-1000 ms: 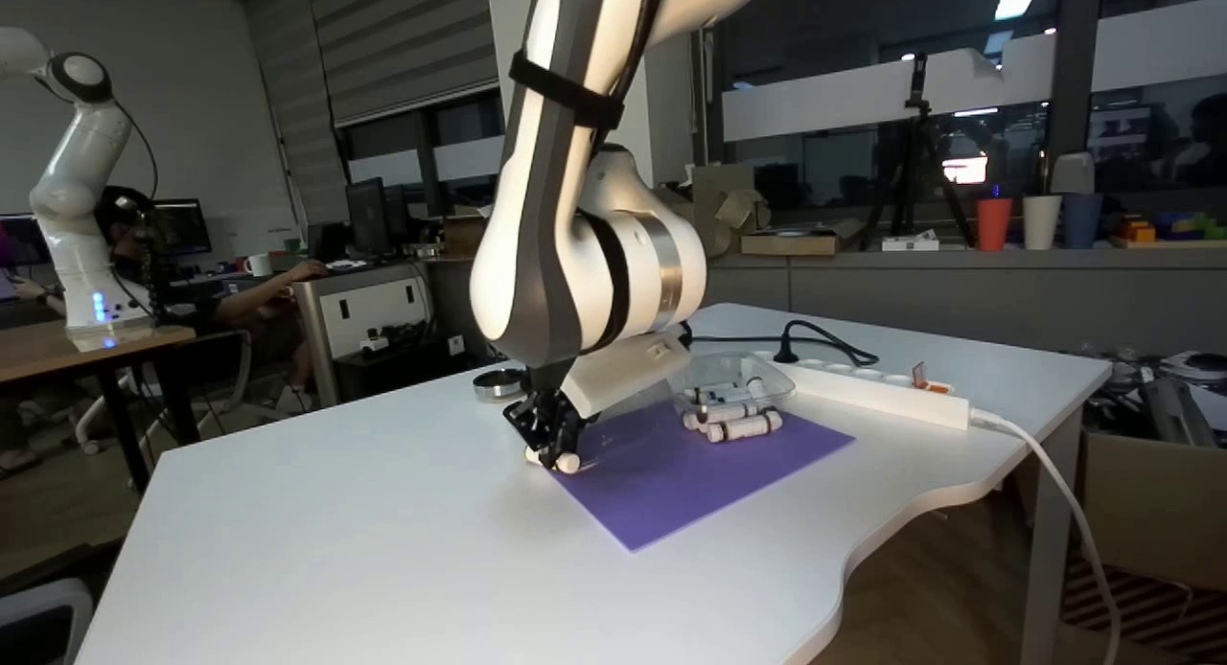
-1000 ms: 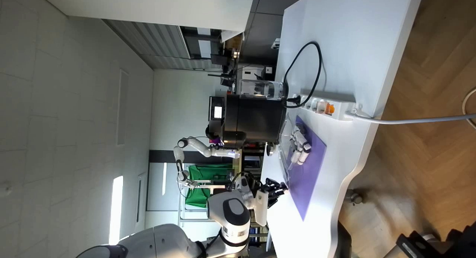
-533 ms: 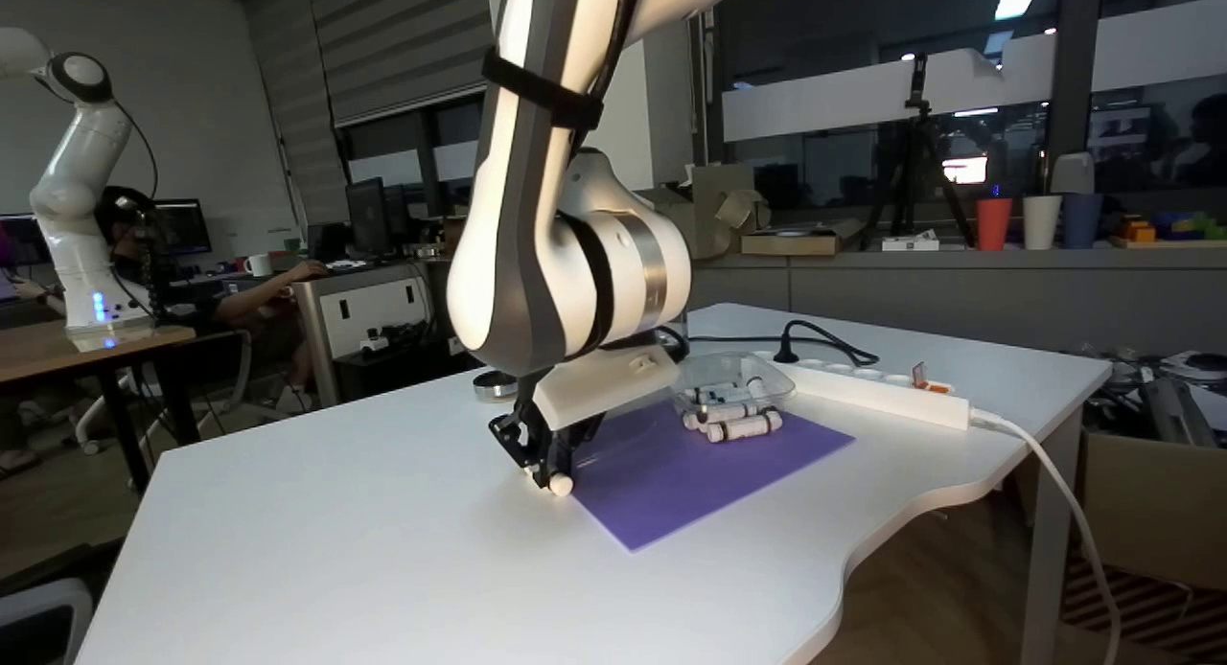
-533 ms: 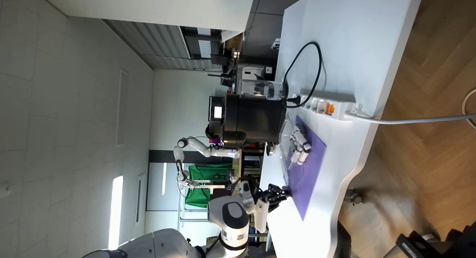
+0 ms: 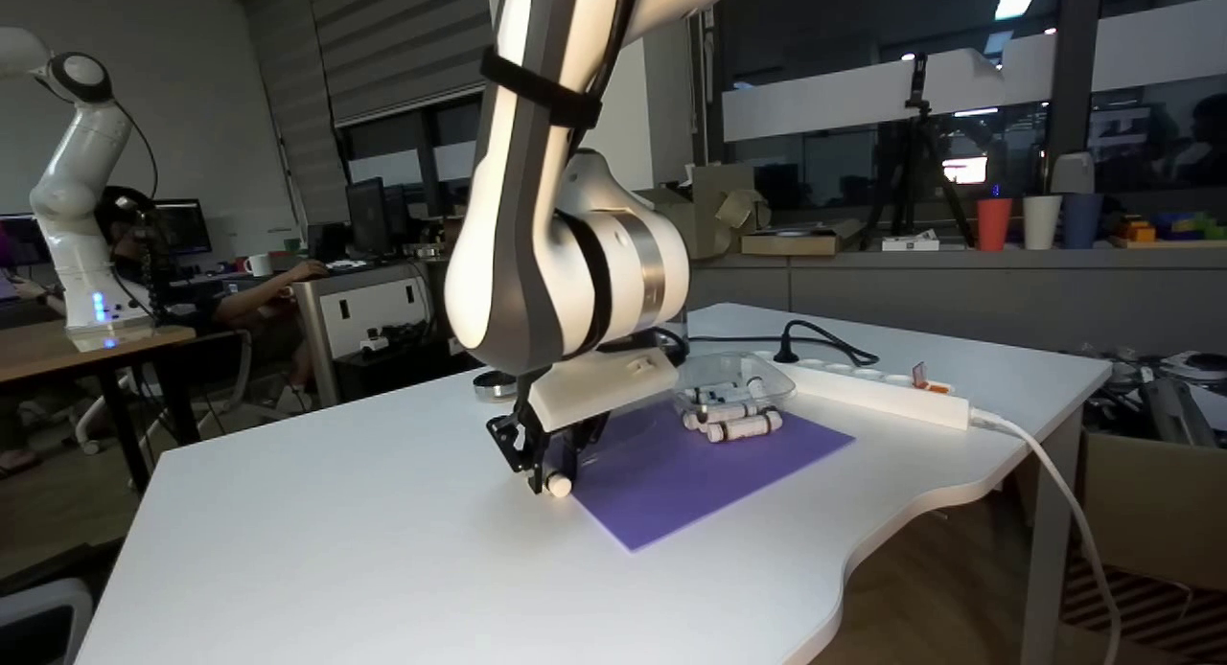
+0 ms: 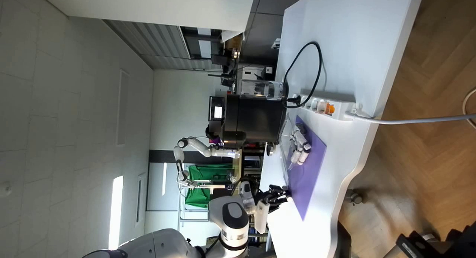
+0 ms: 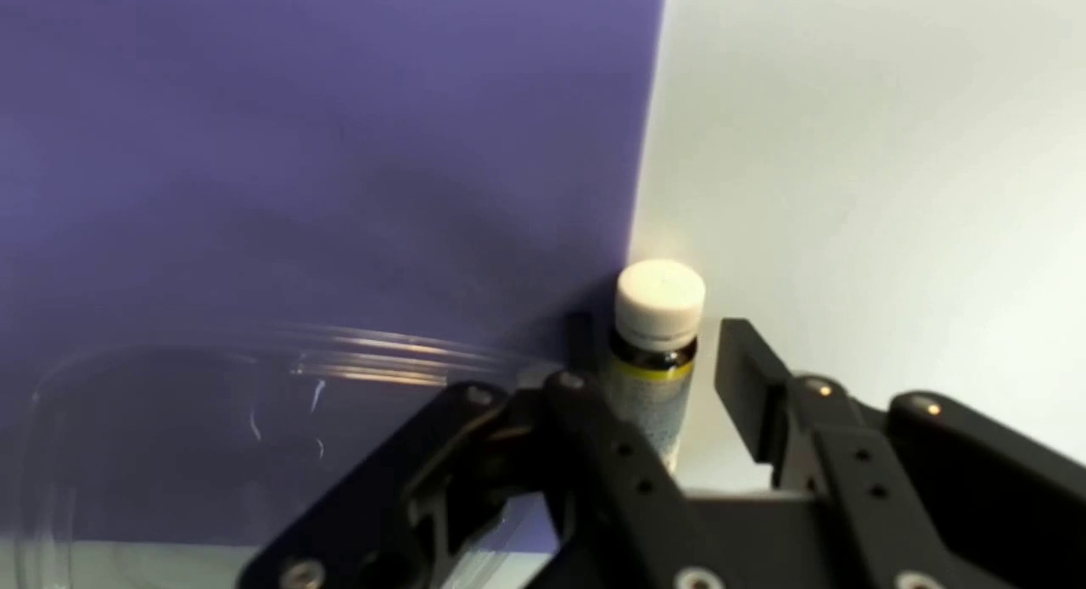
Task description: Take a bottle from the clear container and put it on the table
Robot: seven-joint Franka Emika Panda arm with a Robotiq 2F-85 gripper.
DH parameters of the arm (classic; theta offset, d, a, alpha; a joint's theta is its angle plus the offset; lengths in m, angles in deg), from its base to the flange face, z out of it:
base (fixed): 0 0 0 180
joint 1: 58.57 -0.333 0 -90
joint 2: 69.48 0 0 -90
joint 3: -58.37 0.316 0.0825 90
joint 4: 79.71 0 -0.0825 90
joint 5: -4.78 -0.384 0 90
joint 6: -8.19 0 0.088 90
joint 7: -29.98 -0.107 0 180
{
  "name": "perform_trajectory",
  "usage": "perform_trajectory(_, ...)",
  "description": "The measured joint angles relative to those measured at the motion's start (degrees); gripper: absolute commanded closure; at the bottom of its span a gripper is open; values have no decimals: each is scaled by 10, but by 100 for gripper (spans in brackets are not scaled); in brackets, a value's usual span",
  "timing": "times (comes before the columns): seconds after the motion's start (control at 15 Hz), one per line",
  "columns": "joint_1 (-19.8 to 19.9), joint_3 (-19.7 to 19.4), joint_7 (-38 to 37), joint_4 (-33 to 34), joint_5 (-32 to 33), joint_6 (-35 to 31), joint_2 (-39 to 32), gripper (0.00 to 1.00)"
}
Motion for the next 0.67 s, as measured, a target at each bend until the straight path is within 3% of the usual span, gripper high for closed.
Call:
perform_trajectory(0.27, 1, 4, -5, 0, 0, 5, 0, 2)
perform_trajectory(0.67, 2, 8, -6, 0, 0, -24, -2, 0)
